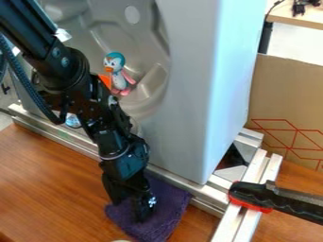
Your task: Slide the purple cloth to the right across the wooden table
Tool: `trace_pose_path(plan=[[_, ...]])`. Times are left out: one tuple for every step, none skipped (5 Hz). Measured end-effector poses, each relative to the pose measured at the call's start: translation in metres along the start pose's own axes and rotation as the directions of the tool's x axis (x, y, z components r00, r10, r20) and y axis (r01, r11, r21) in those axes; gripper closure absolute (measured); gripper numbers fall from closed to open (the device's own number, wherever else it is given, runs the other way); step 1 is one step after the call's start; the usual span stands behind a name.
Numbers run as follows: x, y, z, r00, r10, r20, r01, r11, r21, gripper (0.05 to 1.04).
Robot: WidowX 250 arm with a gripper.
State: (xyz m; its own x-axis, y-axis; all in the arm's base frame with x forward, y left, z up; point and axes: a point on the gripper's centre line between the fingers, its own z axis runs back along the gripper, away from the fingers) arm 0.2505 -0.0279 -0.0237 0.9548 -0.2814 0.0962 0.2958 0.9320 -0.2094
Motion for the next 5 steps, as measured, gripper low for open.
trace_pose_path(plan=[[-0.005,-0.005,0.004,1.0,0.01,-0.003,-0.009,0.999,0.033,0.083],[-0.004,-0.004,0.021,0.999,0.011,0.035,-0.014,0.996,0.085,0.083],[-0.007,-0.006,0.038,0.998,-0.003,0.067,-0.004,0.994,0.11,0.083],[-0.017,-0.009,0.051,0.999,-0.011,0.05,0.004,0.992,0.126,0.083],[-0.032,-0.009,0.059,1.0,-0.008,0.0,0.008,0.988,0.153,0.083]])
